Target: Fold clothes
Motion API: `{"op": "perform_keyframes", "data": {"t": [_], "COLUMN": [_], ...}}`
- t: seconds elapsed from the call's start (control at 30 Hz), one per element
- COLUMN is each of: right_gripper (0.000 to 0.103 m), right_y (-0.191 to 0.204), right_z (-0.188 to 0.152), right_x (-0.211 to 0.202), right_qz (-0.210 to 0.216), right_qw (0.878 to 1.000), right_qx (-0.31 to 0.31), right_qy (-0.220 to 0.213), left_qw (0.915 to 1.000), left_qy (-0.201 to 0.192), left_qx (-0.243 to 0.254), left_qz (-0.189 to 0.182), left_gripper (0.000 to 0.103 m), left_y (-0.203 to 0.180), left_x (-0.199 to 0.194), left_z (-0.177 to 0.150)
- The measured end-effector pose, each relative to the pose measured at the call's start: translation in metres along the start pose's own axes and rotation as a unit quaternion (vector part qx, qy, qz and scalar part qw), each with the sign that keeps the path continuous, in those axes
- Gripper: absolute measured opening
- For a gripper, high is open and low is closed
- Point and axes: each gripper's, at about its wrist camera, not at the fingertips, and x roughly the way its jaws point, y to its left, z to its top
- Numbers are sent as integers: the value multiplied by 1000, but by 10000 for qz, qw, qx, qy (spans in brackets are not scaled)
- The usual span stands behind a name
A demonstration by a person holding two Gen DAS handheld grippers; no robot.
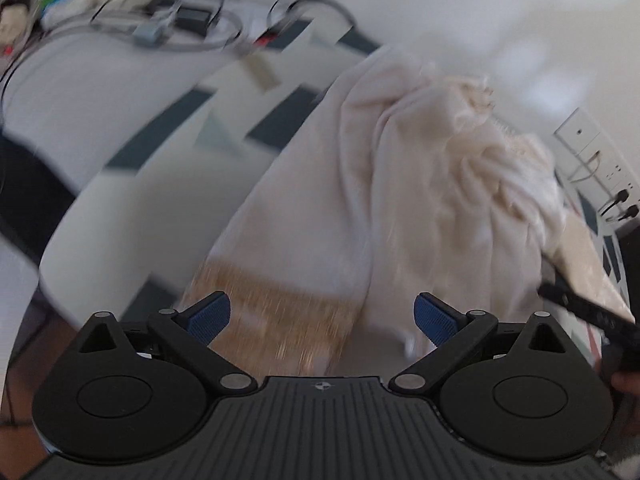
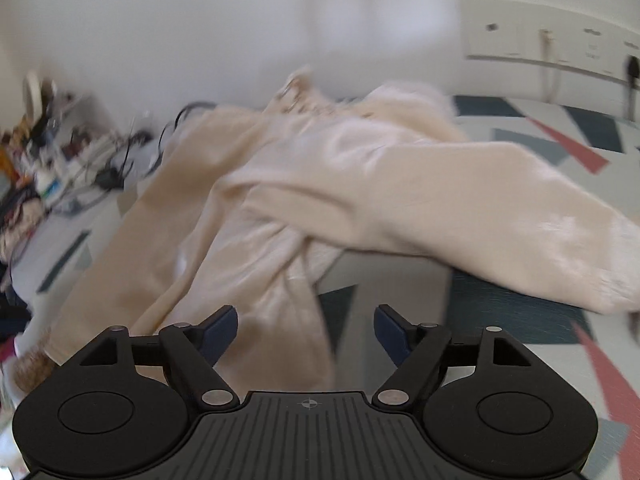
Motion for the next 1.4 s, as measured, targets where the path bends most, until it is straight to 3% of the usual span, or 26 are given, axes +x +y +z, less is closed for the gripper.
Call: {"op": "perform_keyframes", "data": {"t": [0.1,0.2,0.27,0.3,0.37,0.4,0.43,0.47,0.6,0.8,0.87,0.97,1.1,1.17,1.23,1.4], "right_gripper": [70,65,44,26,16,13,11,10,5,4,4,5,44,43,53,65], "right_y": [15,21,20,18,15,14,13,10,-12,-83,-106,-120,-106,-90,-72,-27], "right_z": [2,4,6,7,8,8,9,10,15,-8,-27,-56,-60,-48,-29,21], "right_x": [19,29,30,30,24,21,16,9,-26,-93,-115,-140,-147,-136,-122,-85], "right_qz": [-8,-117,18,160,222,211,204,200,12,-703,-923,-1088,-1388,-1132,-974,-351], "right_qw": [9993,9989,9992,9992,9993,9995,9995,9995,9988,9896,9815,9671,9440,9469,9567,9746], "right_qx": [-173,-136,-58,30,140,174,201,220,439,1217,1668,2296,2918,2877,2595,2041], "right_qy": [328,422,385,374,263,186,117,59,-221,-314,-152,-139,-669,-879,-887,-856], "left_qw": [10000,9981,9932,9898,9857,9842,9834,9842,9877,9916,9871,9857,9841,9825,9804,9703], "left_qy": [-41,-188,-291,-349,-423,-452,-453,-439,-648,-779,-1059,-1314,-1592,-1730,-1867,-2384], "left_qx": [-29,379,830,1059,1260,1311,1326,1260,914,24,79,190,336,408,480,403], "left_qz": [25,449,766,886,1038,1098,1154,1168,1089,1029,1199,1040,720,559,398,86], "left_gripper": [100,100,100,100,98,90,44,16,13,12,12,12,13,12,12,12], "left_y": [5,-7,-21,-28,-33,-34,-33,-31,-20,8,5,-11,-33,-44,-56,-67], "left_x": [-9,-2,1,3,8,12,14,16,10,2,-6,-6,-1,1,4,-13], "left_z": [-19,-32,-40,-44,-47,-47,-46,-44,-31,0,7,18,33,40,47,87]}}
